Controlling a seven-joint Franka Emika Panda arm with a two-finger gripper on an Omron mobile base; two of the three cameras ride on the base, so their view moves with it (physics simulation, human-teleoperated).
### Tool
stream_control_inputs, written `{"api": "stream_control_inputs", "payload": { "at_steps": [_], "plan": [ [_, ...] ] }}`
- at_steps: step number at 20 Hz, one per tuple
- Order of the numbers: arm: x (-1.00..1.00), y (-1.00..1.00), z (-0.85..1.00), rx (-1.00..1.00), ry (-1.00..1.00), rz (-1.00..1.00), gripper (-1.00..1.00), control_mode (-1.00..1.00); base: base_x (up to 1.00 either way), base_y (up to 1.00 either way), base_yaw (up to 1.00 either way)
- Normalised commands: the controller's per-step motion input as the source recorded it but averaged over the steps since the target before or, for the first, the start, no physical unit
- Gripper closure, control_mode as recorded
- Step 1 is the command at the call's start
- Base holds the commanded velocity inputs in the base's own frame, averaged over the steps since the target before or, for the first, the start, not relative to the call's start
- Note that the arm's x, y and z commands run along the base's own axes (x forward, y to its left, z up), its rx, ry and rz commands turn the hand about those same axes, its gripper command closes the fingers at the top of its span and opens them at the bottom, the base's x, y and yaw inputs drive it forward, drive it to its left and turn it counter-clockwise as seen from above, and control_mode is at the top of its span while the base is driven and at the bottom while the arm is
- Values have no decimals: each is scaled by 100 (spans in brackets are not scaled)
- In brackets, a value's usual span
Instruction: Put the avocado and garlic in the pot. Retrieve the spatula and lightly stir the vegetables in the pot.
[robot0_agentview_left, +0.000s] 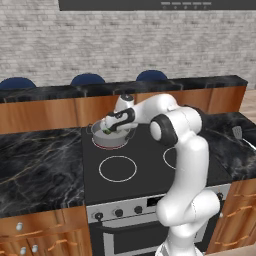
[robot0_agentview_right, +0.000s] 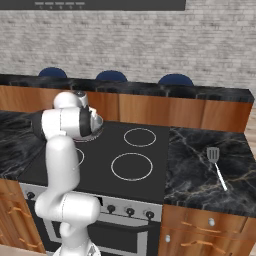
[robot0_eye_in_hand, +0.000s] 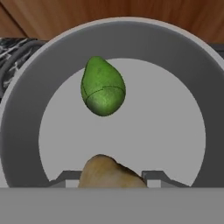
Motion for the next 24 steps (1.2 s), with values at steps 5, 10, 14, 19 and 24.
{"api": "stream_control_inputs", "payload": {
  "at_steps": [5, 10, 14, 19, 24],
  "plan": [
    [23, 5, 0, 0, 0, 0, 100, -100, 0, 0, 0],
    [4, 0, 0, 0, 0, 0, -100, -100, 0, 0, 0],
    [11, 0, 0, 0, 0, 0, -100, -100, 0, 0, 0],
    [5, 0, 0, 0, 0, 0, -100, -100, 0, 0, 0],
    [0, 0, 0, 0, 0, 0, -100, -100, 0, 0, 0]
  ]
}}
